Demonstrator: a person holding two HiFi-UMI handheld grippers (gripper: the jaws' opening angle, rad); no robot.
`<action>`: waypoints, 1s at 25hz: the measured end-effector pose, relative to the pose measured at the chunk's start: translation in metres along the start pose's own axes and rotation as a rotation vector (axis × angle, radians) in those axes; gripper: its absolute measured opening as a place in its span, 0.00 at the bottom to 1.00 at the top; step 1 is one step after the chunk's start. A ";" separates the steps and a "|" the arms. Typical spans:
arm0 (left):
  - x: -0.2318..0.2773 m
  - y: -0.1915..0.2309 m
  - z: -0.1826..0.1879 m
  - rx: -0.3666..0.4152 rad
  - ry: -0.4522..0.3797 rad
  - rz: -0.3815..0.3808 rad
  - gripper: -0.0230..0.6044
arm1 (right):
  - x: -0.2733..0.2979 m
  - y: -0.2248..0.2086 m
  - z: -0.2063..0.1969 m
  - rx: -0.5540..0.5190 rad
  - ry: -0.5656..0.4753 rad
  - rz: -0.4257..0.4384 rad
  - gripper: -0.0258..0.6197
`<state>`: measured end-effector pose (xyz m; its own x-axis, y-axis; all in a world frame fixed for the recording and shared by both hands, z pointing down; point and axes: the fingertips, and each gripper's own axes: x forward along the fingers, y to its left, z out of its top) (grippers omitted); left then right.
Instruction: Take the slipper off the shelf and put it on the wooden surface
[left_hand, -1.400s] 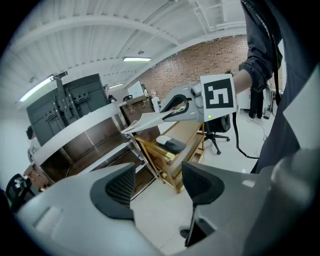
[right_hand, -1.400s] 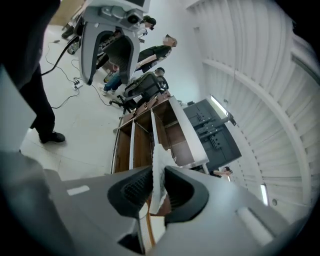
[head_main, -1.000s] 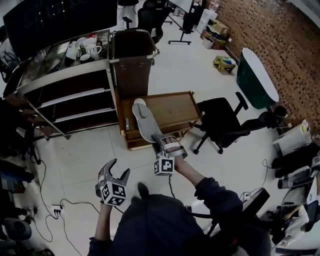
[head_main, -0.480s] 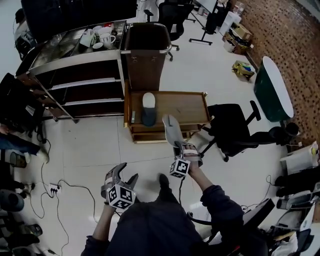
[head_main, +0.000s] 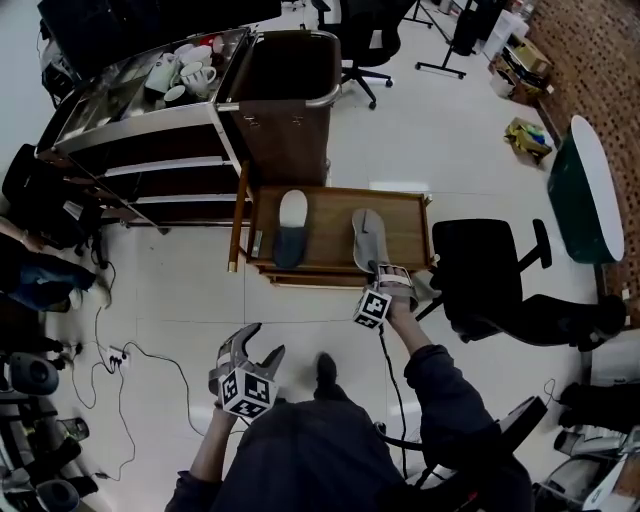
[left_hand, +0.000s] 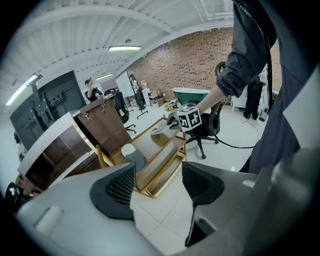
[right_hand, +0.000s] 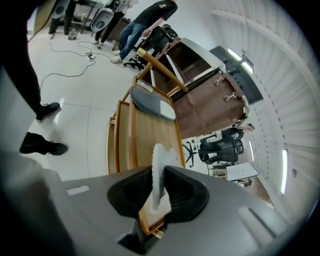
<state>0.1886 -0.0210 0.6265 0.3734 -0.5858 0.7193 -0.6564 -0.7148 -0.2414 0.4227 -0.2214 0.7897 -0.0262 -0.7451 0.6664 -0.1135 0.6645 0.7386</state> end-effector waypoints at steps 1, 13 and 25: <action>0.004 0.000 0.003 0.001 0.012 0.001 0.53 | 0.011 -0.003 -0.004 -0.003 -0.002 0.008 0.14; 0.023 0.001 0.009 -0.038 0.062 0.006 0.53 | 0.064 0.040 -0.013 0.112 0.011 0.307 0.29; -0.018 -0.041 0.001 0.006 -0.025 0.004 0.53 | -0.084 -0.002 0.008 0.330 -0.102 0.067 0.17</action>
<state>0.2093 0.0187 0.6225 0.3867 -0.5983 0.7018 -0.6544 -0.7143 -0.2483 0.4174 -0.1605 0.7317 -0.1419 -0.7131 0.6866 -0.4227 0.6709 0.6093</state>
